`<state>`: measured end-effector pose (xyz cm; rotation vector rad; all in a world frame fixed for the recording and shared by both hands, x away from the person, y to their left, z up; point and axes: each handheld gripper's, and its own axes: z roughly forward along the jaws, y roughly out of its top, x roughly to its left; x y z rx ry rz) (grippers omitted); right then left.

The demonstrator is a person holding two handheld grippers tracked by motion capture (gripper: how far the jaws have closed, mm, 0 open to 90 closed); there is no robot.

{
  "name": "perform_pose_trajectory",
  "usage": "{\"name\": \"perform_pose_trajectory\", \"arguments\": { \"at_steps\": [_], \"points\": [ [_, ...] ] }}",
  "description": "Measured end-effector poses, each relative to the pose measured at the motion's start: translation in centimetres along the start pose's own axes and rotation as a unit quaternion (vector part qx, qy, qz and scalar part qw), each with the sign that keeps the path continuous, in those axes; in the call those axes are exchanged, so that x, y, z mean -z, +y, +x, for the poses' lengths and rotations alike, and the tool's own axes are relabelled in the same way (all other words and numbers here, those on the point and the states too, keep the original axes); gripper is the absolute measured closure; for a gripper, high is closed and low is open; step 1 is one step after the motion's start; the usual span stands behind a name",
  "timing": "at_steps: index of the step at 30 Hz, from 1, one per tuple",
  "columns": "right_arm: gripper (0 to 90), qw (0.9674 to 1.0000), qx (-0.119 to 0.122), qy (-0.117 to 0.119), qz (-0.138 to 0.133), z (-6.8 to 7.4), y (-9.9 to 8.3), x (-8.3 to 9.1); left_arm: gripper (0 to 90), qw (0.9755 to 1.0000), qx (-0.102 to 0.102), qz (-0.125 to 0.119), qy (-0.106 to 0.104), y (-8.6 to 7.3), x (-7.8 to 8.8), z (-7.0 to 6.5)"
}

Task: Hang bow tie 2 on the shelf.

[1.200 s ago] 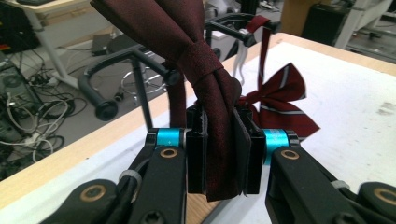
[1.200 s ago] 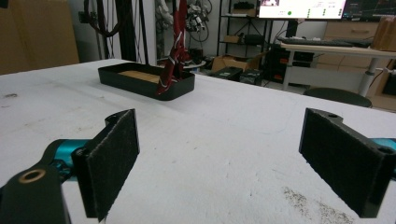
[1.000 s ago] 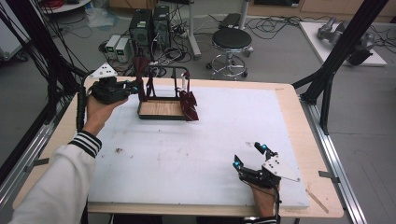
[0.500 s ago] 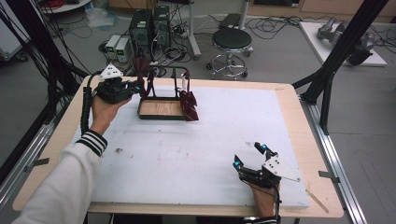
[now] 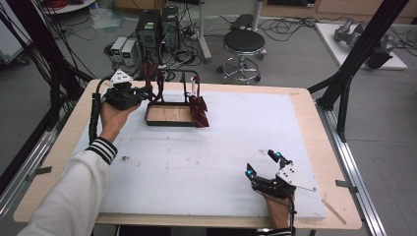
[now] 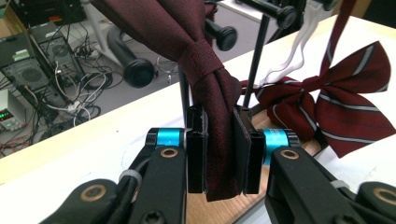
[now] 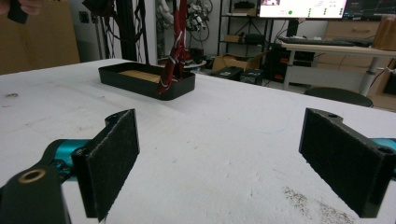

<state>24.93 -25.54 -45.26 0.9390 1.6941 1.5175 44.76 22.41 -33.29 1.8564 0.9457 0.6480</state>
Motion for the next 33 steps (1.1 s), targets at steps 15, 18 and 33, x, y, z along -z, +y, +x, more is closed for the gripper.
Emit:
{"name": "perform_pose_trajectory", "arguments": {
  "at_steps": [15,18,33],
  "points": [
    [11.4,1.0000,0.001,-0.001,-0.001,0.0,0.0,0.0,78.3,0.9994,0.004,0.033,0.004,-0.8,-1.3,0.3],
    [11.4,1.0000,0.001,-0.001,-0.001,0.0,0.0,0.0,78.6,0.9991,0.006,0.043,0.002,-0.9,-1.3,0.5],
    [11.4,1.0000,-0.003,-0.001,0.001,0.0,0.0,0.0,76.5,0.9987,0.017,0.046,-0.014,-1.8,-1.9,1.2]
  ]
}}
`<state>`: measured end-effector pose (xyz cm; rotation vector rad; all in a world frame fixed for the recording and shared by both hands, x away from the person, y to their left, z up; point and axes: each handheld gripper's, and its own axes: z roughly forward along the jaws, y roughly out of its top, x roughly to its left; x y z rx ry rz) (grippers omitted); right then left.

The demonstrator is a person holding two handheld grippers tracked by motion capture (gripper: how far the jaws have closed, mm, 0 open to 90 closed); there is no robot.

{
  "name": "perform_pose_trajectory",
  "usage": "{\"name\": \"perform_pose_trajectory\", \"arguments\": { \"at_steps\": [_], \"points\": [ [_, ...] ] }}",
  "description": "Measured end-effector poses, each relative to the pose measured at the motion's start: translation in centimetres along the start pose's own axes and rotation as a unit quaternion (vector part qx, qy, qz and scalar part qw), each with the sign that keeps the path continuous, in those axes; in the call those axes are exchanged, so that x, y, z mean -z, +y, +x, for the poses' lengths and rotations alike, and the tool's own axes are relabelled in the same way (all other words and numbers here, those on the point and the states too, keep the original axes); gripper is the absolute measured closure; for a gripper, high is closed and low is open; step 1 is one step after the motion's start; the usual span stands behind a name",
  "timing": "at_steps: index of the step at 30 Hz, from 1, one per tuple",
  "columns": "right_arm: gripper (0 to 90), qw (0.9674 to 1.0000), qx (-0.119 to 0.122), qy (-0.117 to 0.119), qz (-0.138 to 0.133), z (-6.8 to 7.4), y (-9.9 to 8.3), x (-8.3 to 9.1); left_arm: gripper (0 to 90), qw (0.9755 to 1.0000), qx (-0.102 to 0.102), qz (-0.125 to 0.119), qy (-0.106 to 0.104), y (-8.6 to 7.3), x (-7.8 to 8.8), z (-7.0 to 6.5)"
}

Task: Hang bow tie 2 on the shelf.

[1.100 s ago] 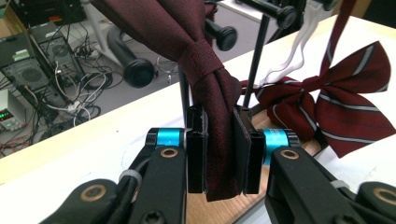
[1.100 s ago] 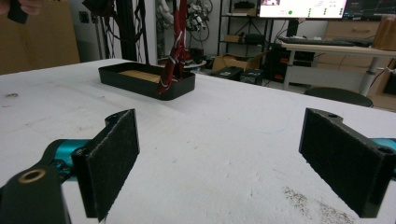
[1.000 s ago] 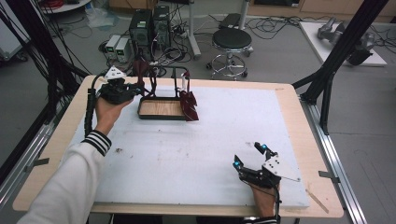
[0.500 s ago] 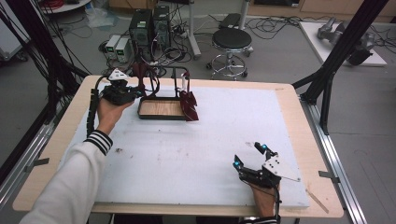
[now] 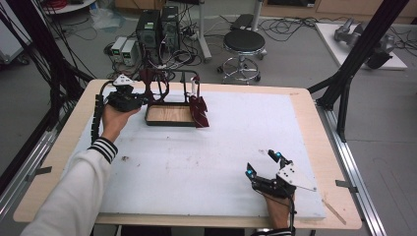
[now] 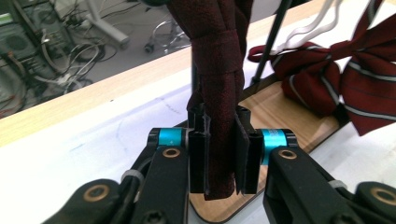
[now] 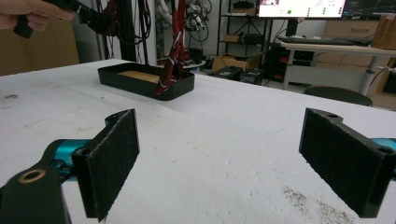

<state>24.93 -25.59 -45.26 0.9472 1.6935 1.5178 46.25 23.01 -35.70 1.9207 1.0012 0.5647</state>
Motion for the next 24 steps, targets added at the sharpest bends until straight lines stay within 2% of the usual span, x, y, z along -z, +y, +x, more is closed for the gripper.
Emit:
{"name": "perform_pose_trajectory", "arguments": {
  "at_steps": [4,7,11,14,17,18,19,20,21,24],
  "points": [
    [11.4,1.0000,0.000,0.000,0.000,0.01,0.00,0.00,74.9,0.9999,0.009,-0.001,-0.006,-0.45,-0.19,0.23],
    [11.4,1.0000,-0.001,-0.001,0.001,0.02,0.01,0.00,71.3,0.9999,0.009,-0.002,-0.009,-0.49,-0.21,0.31],
    [11.4,1.0000,0.000,-0.001,0.000,0.02,0.01,-0.01,70.8,0.9999,0.010,-0.004,-0.010,-0.53,-0.28,0.40],
    [11.4,1.0000,0.001,-0.001,-0.001,0.02,0.01,-0.03,59.2,0.9998,0.017,-0.002,-0.009,-0.58,-0.40,0.40],
    [11.4,1.0000,0.002,-0.002,-0.001,0.03,0.01,-0.03,55.8,0.9998,0.016,-0.001,-0.012,-0.76,-0.40,0.41],
    [11.4,1.0000,0.001,-0.002,0.000,0.06,0.01,-0.03,46.6,0.9998,0.015,-0.001,-0.011,-0.79,-0.38,0.40],
    [11.4,1.0000,0.001,-0.002,0.000,0.06,0.01,-0.03,41.3,0.9998,0.015,-0.001,-0.011,-0.80,-0.35,0.42],
    [11.4,1.0000,0.003,-0.003,-0.001,0.04,0.01,-0.04,36.2,0.9998,0.013,-0.005,-0.014,-0.81,-0.30,0.43],
    [11.4,1.0000,0.003,-0.003,-0.001,0.04,0.01,-0.04,36.2,0.9998,0.012,-0.010,-0.014,-0.82,-0.20,0.43],
    [11.4,1.0000,0.002,-0.002,0.000,0.07,0.01,-0.03,19.5,0.9995,0.012,-0.028,-0.012,-1.03,0.18,0.42]
  ]
}}
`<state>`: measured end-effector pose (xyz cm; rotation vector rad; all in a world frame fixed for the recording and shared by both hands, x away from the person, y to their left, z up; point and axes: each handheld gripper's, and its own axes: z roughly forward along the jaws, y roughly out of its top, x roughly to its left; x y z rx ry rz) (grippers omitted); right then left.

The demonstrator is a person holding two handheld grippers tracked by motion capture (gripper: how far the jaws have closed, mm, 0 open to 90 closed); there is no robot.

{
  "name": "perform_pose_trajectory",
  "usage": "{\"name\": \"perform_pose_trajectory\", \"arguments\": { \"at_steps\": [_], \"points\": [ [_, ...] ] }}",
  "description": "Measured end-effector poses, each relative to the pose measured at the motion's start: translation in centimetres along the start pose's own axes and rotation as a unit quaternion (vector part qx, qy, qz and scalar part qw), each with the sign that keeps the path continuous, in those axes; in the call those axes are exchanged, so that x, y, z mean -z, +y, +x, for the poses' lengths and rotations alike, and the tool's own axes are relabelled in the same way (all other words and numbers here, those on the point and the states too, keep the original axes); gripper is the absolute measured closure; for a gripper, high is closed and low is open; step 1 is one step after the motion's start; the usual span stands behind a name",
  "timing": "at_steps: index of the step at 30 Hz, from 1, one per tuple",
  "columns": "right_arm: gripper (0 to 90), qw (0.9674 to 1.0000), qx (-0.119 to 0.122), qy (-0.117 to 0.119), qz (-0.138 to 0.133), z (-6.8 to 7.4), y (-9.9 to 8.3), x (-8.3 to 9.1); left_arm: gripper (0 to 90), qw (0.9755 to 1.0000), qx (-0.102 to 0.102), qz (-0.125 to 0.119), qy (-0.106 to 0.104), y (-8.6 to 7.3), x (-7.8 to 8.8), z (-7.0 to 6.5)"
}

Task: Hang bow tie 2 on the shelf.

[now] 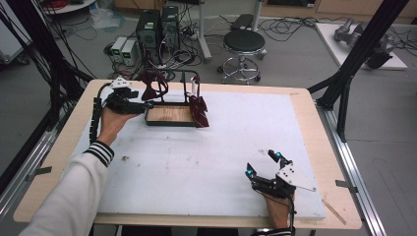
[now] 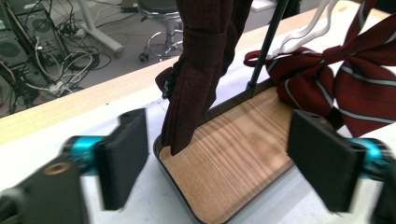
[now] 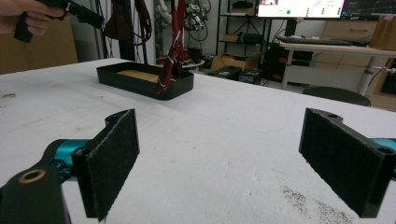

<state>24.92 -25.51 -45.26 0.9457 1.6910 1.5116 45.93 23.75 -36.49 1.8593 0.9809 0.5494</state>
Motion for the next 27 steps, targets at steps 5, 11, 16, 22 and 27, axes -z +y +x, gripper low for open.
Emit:
{"name": "perform_pose_trajectory", "arguments": {
  "at_steps": [5,11,16,22,27],
  "points": [
    [11.4,1.0000,0.003,-0.002,0.001,0.0,0.0,0.0,16.7,0.9987,-0.002,-0.048,-0.019,-0.8,1.5,0.2],
    [11.4,1.0000,0.005,-0.002,0.000,0.1,0.0,0.0,13.4,0.9921,-0.017,-0.110,-0.058,-2.5,4.6,-0.1],
    [11.4,1.0000,0.006,-0.003,0.002,0.1,0.0,0.0,12.8,0.9835,-0.037,-0.158,-0.080,-4.9,7.1,-0.9],
    [11.4,0.9998,0.014,-0.007,0.008,0.3,0.1,-0.2,12.8,0.9793,-0.045,-0.180,-0.081,-7.4,9.1,-1.4],
    [11.4,0.9998,0.016,-0.010,0.010,0.4,0.1,-0.2,12.8,0.9752,-0.032,-0.200,-0.088,-10.1,10.4,-1.8]
  ]
}}
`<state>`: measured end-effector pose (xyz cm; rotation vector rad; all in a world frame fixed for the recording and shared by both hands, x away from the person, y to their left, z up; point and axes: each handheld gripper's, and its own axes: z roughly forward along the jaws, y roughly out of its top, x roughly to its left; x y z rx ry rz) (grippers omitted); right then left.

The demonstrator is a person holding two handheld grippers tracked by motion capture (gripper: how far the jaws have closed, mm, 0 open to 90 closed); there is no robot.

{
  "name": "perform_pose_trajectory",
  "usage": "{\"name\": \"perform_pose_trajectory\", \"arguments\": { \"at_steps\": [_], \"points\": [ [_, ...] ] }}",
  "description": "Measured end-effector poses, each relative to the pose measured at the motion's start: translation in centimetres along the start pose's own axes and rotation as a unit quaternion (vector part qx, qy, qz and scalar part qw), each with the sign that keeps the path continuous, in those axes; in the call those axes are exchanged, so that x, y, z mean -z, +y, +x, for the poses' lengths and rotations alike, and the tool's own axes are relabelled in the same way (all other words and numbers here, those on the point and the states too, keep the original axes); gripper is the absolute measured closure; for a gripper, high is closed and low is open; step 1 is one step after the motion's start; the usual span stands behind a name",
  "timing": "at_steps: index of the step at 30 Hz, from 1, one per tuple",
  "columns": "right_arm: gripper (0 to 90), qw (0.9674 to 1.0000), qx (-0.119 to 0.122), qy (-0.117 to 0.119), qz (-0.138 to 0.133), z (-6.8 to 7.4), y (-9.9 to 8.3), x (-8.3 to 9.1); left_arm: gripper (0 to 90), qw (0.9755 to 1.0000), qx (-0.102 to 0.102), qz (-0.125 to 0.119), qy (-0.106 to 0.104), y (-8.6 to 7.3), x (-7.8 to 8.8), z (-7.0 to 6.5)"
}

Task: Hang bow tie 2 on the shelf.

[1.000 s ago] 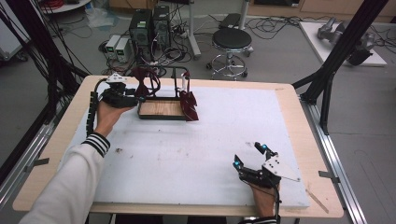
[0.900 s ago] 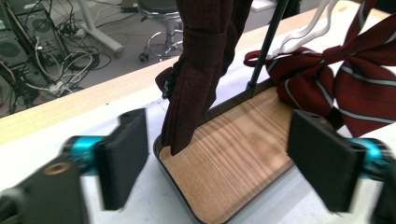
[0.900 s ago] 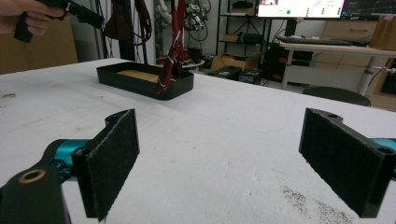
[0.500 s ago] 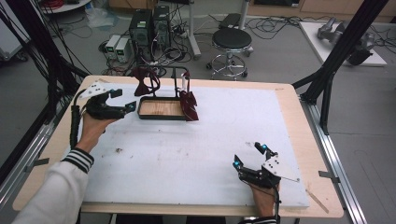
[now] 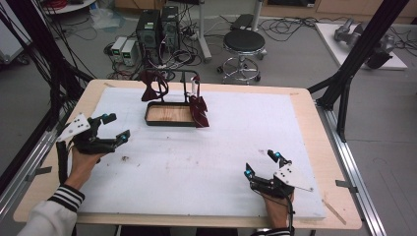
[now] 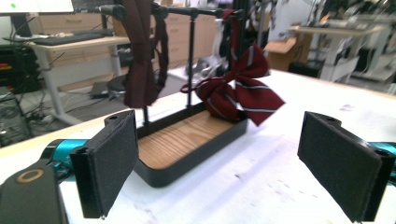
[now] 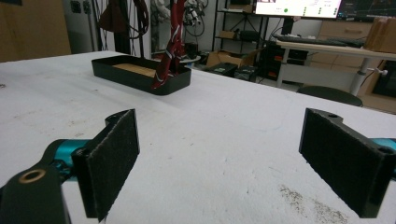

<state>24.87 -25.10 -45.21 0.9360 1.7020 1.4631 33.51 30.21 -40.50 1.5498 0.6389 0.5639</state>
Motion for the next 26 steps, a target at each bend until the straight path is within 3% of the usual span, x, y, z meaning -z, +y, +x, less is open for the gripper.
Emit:
{"name": "perform_pose_trajectory", "arguments": {
  "at_steps": [6,9,15,26],
  "points": [
    [11.4,1.0000,0.005,-0.004,-0.005,0.0,0.0,0.1,12.8,0.9996,0.010,-0.019,0.020,-2.5,2.1,-1.4],
    [11.4,1.0000,0.005,-0.004,-0.007,0.0,0.0,0.1,12.8,0.9994,-0.003,-0.014,0.032,-3.7,3.0,-2.5],
    [11.4,1.0000,0.002,-0.005,-0.006,0.0,0.0,0.1,12.9,0.9990,-0.006,-0.014,0.043,-5.0,3.5,-3.4],
    [11.4,0.9999,-0.004,-0.008,-0.006,0.0,-0.1,0.1,13.2,0.9981,-0.005,-0.028,0.055,-5.2,3.6,-3.5]
  ]
}}
